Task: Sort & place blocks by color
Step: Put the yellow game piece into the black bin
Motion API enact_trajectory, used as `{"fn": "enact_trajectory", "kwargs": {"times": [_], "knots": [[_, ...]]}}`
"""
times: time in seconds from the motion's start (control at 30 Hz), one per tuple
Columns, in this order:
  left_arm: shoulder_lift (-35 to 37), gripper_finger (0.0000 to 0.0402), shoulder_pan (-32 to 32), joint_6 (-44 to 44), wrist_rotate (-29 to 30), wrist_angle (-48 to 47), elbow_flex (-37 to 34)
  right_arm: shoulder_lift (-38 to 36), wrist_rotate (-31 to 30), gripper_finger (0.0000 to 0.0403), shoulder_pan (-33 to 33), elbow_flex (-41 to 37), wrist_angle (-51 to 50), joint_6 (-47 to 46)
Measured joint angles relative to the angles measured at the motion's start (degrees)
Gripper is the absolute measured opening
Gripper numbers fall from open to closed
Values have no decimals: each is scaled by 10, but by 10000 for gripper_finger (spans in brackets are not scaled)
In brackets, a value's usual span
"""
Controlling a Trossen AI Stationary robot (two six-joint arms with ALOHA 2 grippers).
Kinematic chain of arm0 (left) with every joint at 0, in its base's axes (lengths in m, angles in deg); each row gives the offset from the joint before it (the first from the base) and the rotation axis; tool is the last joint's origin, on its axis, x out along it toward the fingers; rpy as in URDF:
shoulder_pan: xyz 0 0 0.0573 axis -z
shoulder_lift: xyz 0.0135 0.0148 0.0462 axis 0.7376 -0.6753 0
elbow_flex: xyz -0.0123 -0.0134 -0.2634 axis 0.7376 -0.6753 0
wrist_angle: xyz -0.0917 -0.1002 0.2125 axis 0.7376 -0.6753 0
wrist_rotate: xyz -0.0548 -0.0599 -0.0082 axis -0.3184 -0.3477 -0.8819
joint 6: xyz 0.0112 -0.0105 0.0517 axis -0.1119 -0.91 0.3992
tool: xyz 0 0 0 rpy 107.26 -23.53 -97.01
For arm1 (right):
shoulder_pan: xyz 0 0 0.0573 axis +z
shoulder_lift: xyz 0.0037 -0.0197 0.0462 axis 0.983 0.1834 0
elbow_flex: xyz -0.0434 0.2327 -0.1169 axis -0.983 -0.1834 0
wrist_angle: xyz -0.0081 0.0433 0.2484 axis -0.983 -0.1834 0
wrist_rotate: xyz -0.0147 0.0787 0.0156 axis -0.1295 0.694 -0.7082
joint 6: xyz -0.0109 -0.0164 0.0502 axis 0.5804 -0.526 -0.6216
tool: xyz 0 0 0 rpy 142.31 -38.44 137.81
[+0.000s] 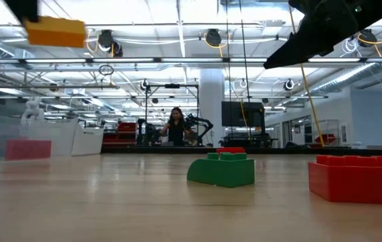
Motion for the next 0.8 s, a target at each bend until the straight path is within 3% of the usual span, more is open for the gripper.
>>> {"fn": "enact_trajectory", "kwargs": {"times": [0.43, 0.8], "knots": [[0, 133, 161, -285, -28, 0, -21, 0, 0, 235, 0, 0, 0, 26], [0, 133, 283, -550, -129, 10, -67, 0, 0, 235, -32, 0, 0, 68]]}}
